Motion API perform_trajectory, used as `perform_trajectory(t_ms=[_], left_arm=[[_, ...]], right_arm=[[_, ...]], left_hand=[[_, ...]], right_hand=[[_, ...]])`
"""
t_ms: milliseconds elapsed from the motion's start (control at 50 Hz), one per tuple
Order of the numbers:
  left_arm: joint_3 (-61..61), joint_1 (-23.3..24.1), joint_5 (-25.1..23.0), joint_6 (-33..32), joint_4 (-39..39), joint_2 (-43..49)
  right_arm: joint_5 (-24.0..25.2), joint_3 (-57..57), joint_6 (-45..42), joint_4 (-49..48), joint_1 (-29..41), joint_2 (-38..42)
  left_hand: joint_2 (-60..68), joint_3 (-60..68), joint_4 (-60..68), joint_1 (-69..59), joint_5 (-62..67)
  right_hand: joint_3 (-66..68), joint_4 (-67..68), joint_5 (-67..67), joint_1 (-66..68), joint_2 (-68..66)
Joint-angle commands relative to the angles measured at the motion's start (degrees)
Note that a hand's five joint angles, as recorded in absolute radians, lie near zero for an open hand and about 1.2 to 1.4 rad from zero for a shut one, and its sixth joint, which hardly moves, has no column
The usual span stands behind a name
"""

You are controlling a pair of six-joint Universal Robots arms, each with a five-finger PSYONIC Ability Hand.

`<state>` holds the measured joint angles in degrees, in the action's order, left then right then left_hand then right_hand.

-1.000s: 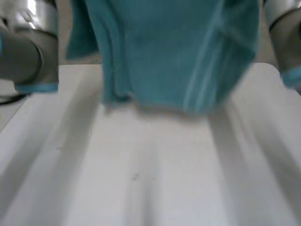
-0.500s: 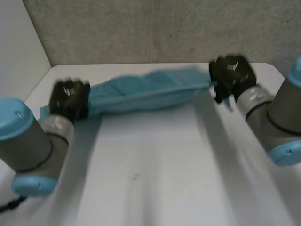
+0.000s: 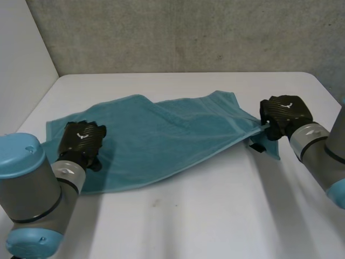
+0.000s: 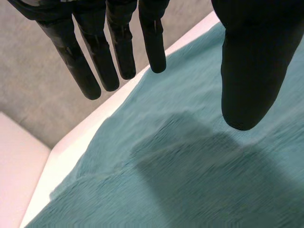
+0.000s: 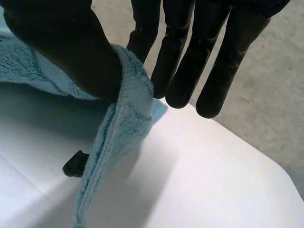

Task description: Fold the laundry

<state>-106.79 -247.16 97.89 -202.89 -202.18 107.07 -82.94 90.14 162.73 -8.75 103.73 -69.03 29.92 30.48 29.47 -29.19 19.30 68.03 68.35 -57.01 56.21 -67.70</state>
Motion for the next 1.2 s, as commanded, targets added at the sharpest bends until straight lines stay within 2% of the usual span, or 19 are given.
perform_trajectory(t_ms=[20,100,140,200,260,300,400,580,700,1000,1020,1040,1080,1200], left_arm=[[-1.8,-5.9,0.1,0.0,0.1,0.9],[-2.6,-8.5,-0.2,-0.1,0.7,0.9],[-3.4,-12.0,-0.7,-0.6,2.3,0.5],[-3.9,-13.2,-0.9,-0.7,3.8,0.0],[-4.7,-14.9,-3.9,-0.9,8.2,-2.7],[-6.4,-16.7,-8.2,-0.9,11.6,-4.0],[-10.4,-19.3,-12.1,-1.4,12.7,-7.6],[-15.6,-18.8,-12.3,-2.0,11.6,-10.3],[-17.4,-18.5,-12.3,-2.0,5.7,-10.1],[-17.6,-18.8,-11.9,-2.0,-1.2,-4.3],[-13.2,-19.8,-9.4,-2.0,-9.1,-1.9],[-13.2,-19.8,-9.4,-2.0,-9.1,-2.0],[-14.1,-20.6,-8.9,-1.9,-9.0,-5.1],[-15.7,-21.0,-9.3,-1.6,-8.8,-9.3]], right_arm=[[0.3,-0.2,4.1,0.4,-3.5,0.6],[0.6,-0.5,4.1,0.4,-4.0,0.8],[0.7,-0.4,4.1,0.4,-4.0,0.8],[0.8,-0.4,4.1,0.4,-4.0,0.8],[0.8,-0.2,4.1,0.3,-4.0,0.8],[0.8,-0.1,4.0,0.2,-3.9,0.8],[0.7,-0.1,4.0,0.0,-3.9,0.9],[0.7,0.0,3.9,-0.1,-3.9,0.9],[0.7,-0.1,4.0,-0.1,-3.9,0.9],[0.7,0.0,3.8,-0.3,-3.9,1.3],[0.5,0.2,3.6,-0.3,-3.8,1.4],[0.5,0.2,3.6,-0.3,-3.8,1.4],[0.7,-0.2,3.5,0.3,-3.9,1.3],[0.9,-0.3,1.3,1.2,-4.0,1.2]], left_hand=[[2.3,1.8,2.8,-3.1,2.9],[2.3,1.8,2.8,-3.1,2.9],[2.5,1.9,3.0,-3.2,3.1],[2.5,1.9,3.0,-3.2,3.1],[0.7,0.1,1.1,-1.4,1.3],[-1.4,-1.9,-0.9,0.6,-0.7],[-10.6,-11.1,-10.1,9.9,-10.0],[-14.3,-14.9,-13.9,13.6,-13.7],[-13.6,-14.2,-13.2,12.9,-13.0],[-11.8,-12.4,-11.4,11.1,-11.2],[36.0,35.4,36.4,-36.7,36.6],[36.0,35.4,36.4,-36.7,36.6],[50.0,49.5,50.5,-50.7,50.6],[50.1,49.5,50.5,-50.8,50.7]], right_hand=[[12.0,11.7,-13.0,23.8,-12.3],[12.0,11.7,-13.0,23.8,-12.3],[12.0,11.7,-13.0,23.8,-12.3],[12.0,11.7,-13.0,23.8,-12.3],[12.0,11.7,-13.0,23.8,-12.3],[12.0,11.7,-13.0,23.8,-12.3],[12.0,11.7,-13.0,23.8,-12.3],[12.0,11.7,-13.0,23.8,-12.3],[12.0,11.7,-13.0,23.8,-12.3],[12.0,11.7,-13.0,23.8,-12.3],[12.0,11.7,-13.0,23.8,-12.3],[12.0,11.7,-13.0,23.8,-12.3],[12.0,11.7,-13.0,23.8,-12.3],[12.0,11.7,-13.0,23.8,-12.3]])
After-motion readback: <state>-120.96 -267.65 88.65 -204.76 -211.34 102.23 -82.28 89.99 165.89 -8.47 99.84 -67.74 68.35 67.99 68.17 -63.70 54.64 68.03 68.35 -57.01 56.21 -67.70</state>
